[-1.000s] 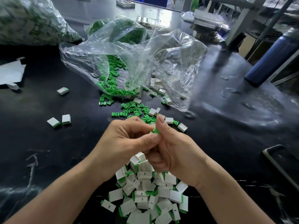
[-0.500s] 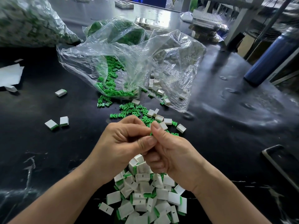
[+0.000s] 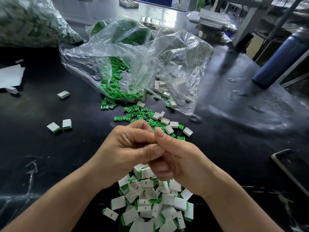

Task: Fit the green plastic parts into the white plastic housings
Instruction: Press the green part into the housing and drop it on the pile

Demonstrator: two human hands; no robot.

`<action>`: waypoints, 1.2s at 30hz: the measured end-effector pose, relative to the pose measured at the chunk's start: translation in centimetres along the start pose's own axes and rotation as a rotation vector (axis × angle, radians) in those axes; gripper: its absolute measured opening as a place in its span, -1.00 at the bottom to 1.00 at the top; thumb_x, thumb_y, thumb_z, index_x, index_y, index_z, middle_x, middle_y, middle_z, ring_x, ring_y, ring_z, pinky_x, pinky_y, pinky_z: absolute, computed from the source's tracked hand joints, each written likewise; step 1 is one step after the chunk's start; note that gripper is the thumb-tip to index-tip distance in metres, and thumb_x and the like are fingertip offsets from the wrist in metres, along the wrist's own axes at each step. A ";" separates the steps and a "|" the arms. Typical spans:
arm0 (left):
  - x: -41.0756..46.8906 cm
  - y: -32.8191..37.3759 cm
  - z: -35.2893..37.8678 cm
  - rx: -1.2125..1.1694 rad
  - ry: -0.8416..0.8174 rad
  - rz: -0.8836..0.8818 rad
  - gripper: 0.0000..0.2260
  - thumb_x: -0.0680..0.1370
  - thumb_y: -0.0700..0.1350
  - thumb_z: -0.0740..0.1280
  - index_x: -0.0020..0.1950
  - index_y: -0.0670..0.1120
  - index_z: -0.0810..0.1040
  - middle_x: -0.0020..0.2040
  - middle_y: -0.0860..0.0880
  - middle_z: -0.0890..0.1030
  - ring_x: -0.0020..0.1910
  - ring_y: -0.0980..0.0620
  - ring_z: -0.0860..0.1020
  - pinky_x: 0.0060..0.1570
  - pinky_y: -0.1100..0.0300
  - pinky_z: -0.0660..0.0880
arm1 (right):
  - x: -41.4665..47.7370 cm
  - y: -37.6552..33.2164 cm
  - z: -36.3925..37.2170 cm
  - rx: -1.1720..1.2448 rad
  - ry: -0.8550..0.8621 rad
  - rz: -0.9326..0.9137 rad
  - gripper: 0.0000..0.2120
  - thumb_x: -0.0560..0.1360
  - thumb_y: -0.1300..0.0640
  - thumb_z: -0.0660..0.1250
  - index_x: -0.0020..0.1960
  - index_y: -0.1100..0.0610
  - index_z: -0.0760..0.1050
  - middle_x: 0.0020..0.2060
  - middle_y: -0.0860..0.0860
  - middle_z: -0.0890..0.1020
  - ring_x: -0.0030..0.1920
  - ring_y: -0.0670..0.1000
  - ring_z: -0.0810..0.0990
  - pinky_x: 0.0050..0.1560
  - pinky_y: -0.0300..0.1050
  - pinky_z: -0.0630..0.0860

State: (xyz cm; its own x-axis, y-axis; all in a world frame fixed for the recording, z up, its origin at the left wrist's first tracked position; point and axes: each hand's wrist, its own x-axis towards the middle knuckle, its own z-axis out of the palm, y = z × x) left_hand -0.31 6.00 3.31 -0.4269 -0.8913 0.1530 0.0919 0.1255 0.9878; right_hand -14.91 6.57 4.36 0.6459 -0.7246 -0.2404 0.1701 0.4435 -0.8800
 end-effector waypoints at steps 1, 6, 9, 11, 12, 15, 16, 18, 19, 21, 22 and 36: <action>0.0 -0.1 0.0 -0.005 -0.002 0.007 -0.88 0.29 -0.15 0.45 -0.21 -0.12 0.69 -0.27 -0.04 0.47 -0.26 0.00 0.48 -0.25 0.22 0.50 | 0.0 0.0 0.0 -0.004 0.035 0.000 -0.69 0.46 -0.17 0.11 -0.15 -0.14 0.61 -0.49 -0.18 0.34 -0.48 -0.18 0.24 -0.50 -0.39 0.16; 0.0 -0.4 -0.2 -0.015 -0.020 0.042 -0.63 0.22 0.21 0.50 -0.19 -0.06 0.70 -0.24 -0.03 0.48 -0.22 -0.01 0.48 -0.19 0.20 0.53 | -0.2 0.0 0.2 -0.003 0.134 0.017 -0.74 0.41 -0.15 0.14 -0.20 0.01 0.47 -0.53 -0.14 0.26 -0.50 -0.17 0.16 -0.53 -0.38 0.10; 0.1 -0.4 -0.3 -0.023 -0.038 0.046 -0.66 0.24 0.19 0.50 -0.21 -0.06 0.70 -0.26 -0.02 0.48 -0.24 0.05 0.48 -0.24 0.26 0.50 | -0.4 0.0 0.2 -0.032 0.140 0.048 -0.67 0.40 -0.16 0.14 -0.07 0.10 0.37 -0.54 -0.14 0.25 -0.51 -0.17 0.15 -0.53 -0.37 0.08; 0.2 -0.3 -0.4 -0.025 -0.052 0.050 -0.67 0.24 0.18 0.50 -0.21 -0.06 0.70 -0.27 0.00 0.49 -0.25 0.08 0.49 -0.25 0.28 0.50 | -0.4 0.0 0.3 -0.040 0.144 0.056 -0.65 0.40 -0.16 0.14 0.00 0.09 0.34 -0.54 -0.14 0.24 -0.51 -0.17 0.14 -0.53 -0.37 0.08; 0.2 -0.3 -0.4 -0.025 -0.056 0.050 -0.66 0.25 0.17 0.50 -0.21 -0.07 0.70 -0.27 0.00 0.50 -0.25 0.08 0.49 -0.25 0.27 0.50 | -0.4 0.0 0.4 -0.038 0.146 0.057 -0.66 0.39 -0.16 0.15 -0.01 0.08 0.33 -0.54 -0.14 0.23 -0.51 -0.17 0.13 -0.53 -0.36 0.08; 0.1 -0.3 -0.5 -0.032 -0.065 0.050 -0.65 0.25 0.16 0.50 -0.20 -0.10 0.69 -0.28 0.00 0.50 -0.25 0.08 0.49 -0.27 0.26 0.51 | -0.5 -0.1 0.5 -0.020 0.152 0.058 -0.70 0.38 -0.17 0.16 -0.09 0.06 0.34 -0.55 -0.13 0.23 -0.53 -0.17 0.14 -0.53 -0.36 0.09; 0.1 -0.3 -0.5 -0.042 -0.068 0.044 -0.65 0.25 0.15 0.50 -0.20 -0.12 0.69 -0.27 -0.01 0.49 -0.26 0.08 0.49 -0.28 0.25 0.51 | -0.5 -0.1 0.4 -0.010 0.153 0.059 -0.70 0.38 -0.17 0.16 -0.11 0.06 0.34 -0.55 -0.13 0.23 -0.53 -0.17 0.14 -0.54 -0.37 0.10; 0.1 -0.2 -0.6 -0.059 -0.070 0.032 -0.64 0.24 0.14 0.51 -0.20 -0.13 0.69 -0.27 -0.02 0.48 -0.27 0.08 0.49 -0.30 0.26 0.50 | -0.4 -0.1 0.4 0.014 0.149 0.059 -0.72 0.38 -0.16 0.16 -0.13 0.05 0.34 -0.55 -0.13 0.23 -0.54 -0.17 0.13 -0.54 -0.36 0.09; 0.1 -0.2 -0.6 -0.066 -0.070 0.028 -0.65 0.24 0.13 0.51 -0.20 -0.13 0.69 -0.27 -0.03 0.48 -0.28 0.08 0.49 -0.32 0.26 0.50 | -0.4 -0.1 0.4 0.023 0.144 0.057 -0.73 0.39 -0.16 0.16 -0.15 0.05 0.35 -0.55 -0.13 0.22 -0.55 -0.18 0.13 -0.54 -0.36 0.08; 0.0 -0.2 -0.6 -0.074 -0.066 0.026 -0.66 0.23 0.13 0.52 -0.21 -0.11 0.70 -0.27 -0.06 0.47 -0.29 0.06 0.48 -0.33 0.26 0.48 | -0.4 -0.1 0.5 0.034 0.124 0.041 -0.73 0.41 -0.17 0.15 -0.26 0.00 0.45 -0.55 -0.13 0.23 -0.57 -0.19 0.16 -0.54 -0.37 0.10; 0.1 -0.2 -0.5 -0.073 -0.059 0.025 -0.66 0.23 0.14 0.52 -0.20 -0.11 0.70 -0.26 -0.08 0.46 -0.30 0.05 0.48 -0.34 0.26 0.48 | -0.4 0.0 0.5 0.030 0.111 0.027 -0.70 0.43 -0.17 0.13 -0.32 -0.05 0.51 -0.55 -0.14 0.25 -0.57 -0.19 0.17 -0.55 -0.38 0.13; 0.1 -0.2 -0.6 -0.068 -0.047 0.056 -0.66 0.28 0.14 0.49 -0.24 -0.13 0.68 -0.33 -0.04 0.49 -0.28 0.06 0.45 -0.28 0.29 0.44 | -0.1 0.2 0.8 -0.055 0.137 0.007 -0.60 0.38 -0.24 0.11 -0.49 -0.06 0.48 -0.53 -0.15 0.28 -0.54 -0.17 0.12 -0.56 -0.35 0.02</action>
State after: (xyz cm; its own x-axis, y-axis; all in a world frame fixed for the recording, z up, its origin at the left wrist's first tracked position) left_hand 0.13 5.60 3.15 -0.4609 -0.8621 0.2107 0.1774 0.1431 0.9737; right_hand -14.32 7.18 4.53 0.5383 -0.7887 -0.2969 0.1229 0.4220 -0.8982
